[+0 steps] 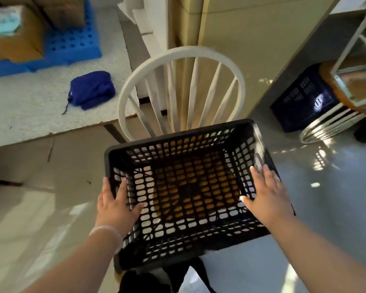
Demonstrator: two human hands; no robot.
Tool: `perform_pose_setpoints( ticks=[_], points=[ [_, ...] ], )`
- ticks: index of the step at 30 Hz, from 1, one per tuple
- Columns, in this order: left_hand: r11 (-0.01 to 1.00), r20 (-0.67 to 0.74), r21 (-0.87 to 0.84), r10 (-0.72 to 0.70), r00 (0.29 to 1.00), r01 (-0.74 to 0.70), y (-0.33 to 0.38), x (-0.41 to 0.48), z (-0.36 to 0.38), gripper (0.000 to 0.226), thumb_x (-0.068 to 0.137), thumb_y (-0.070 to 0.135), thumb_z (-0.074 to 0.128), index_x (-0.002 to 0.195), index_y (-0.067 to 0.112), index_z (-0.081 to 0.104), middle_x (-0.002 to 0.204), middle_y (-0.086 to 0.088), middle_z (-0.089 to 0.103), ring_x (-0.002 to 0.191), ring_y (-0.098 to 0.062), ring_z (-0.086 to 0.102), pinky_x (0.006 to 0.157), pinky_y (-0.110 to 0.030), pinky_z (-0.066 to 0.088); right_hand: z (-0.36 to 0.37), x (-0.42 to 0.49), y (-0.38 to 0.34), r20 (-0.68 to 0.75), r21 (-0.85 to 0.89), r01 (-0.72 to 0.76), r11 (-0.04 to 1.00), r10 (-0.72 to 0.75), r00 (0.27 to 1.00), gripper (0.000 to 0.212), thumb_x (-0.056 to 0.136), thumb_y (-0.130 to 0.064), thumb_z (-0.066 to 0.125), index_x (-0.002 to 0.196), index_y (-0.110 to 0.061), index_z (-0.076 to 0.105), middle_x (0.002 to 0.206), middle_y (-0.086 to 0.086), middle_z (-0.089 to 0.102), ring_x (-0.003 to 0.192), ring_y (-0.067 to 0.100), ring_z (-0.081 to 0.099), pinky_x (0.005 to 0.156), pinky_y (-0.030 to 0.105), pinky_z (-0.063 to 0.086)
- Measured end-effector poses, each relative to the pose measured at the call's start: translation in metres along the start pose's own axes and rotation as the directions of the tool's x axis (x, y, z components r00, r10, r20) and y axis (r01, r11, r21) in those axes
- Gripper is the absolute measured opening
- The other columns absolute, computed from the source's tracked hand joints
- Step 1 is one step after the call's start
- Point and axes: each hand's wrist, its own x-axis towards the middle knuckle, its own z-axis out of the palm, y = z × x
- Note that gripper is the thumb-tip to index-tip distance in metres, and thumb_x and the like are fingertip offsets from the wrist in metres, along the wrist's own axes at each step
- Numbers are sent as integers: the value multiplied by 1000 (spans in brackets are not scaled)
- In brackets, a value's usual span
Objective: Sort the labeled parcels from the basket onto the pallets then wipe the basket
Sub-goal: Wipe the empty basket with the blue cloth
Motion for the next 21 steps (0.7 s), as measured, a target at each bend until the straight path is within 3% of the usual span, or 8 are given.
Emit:
perform_pose_setpoints(
  ticks=[4,7,9,12,14,17,21],
  points=[
    [993,-25,-102,-59,998,56,2,-3,9,94,87,47,65,154,39,0,158,9,-28,149,-32,6,120,-47,17,-4,19,19,4,107,-100,989,100,995,101,89,-49,62,153,-35,-15,164,1,-13,151,28,3,121,46,14],
    [965,-36,-238,-126,991,114,-1,-5,18,100,88,37,68,151,46,-10,159,9,-23,149,-32,8,119,-49,21,-5,34,28,59,311,-199,930,190,980,107,88,-35,70,154,-32,-14,164,9,7,148,33,18,118,51,24],
    [933,-46,-325,-180,983,156,-3,-5,22,104,88,31,68,149,48,-14,162,3,-8,148,-31,16,116,-51,26,-4,40,30,88,389,-226,893,208,974,106,88,-27,71,155,-32,-11,161,13,19,145,36,27,115,53,29],
    [877,-65,-436,-255,965,203,-5,-3,24,104,88,25,69,150,47,-12,157,-4,24,140,-31,34,112,-53,33,-2,49,33,78,444,-236,864,225,971,89,90,-21,68,156,-25,8,149,17,41,130,37,46,104,52,41],
    [839,-69,-502,-282,957,211,-8,-1,24,102,87,21,70,149,49,-6,154,-2,35,137,-29,41,110,-54,37,0,57,38,87,474,-258,842,247,965,62,92,-21,66,145,-17,33,124,18,58,103,35,59,84,45,50],
    [802,-80,-555,-314,946,219,-7,2,24,97,86,19,71,146,52,2,150,-1,42,132,-28,46,106,-55,40,1,64,39,118,453,-289,843,265,957,38,94,-25,64,124,-10,46,93,14,59,73,25,54,58,32,38],
    [778,-94,-587,-342,935,226,-4,3,24,90,86,23,72,152,37,12,143,-1,51,125,-26,53,102,-51,46,-2,62,35,114,434,-299,850,277,954,39,91,-33,67,117,-12,47,89,12,59,69,23,52,55,30,34]
  ],
)
